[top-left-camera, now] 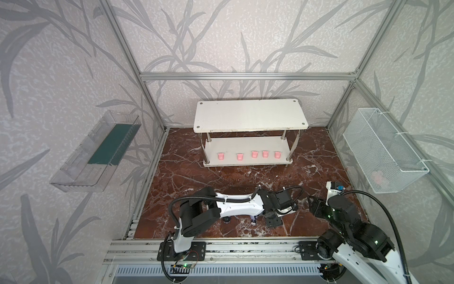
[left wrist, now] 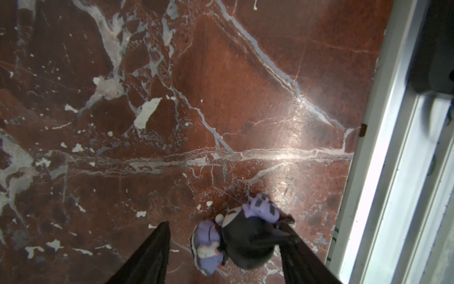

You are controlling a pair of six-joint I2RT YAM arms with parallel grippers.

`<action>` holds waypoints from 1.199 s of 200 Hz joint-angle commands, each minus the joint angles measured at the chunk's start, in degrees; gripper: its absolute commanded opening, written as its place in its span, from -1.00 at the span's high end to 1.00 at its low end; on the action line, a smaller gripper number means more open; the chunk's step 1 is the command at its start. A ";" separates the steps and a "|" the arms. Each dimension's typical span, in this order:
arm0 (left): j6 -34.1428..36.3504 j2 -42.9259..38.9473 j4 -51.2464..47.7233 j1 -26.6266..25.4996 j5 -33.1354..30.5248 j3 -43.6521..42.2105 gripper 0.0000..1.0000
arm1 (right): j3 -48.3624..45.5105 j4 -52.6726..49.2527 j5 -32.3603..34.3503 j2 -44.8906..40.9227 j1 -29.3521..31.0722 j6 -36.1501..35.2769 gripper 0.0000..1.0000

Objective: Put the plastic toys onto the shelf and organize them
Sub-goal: 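Lower the left gripper onto the black-and-purple figure and close on it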

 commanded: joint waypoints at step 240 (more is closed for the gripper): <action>6.00 5.74 -3.48 7.23 19.87 6.61 -0.37 | -2.51 2.83 0.87 1.19 -0.86 0.42 -0.14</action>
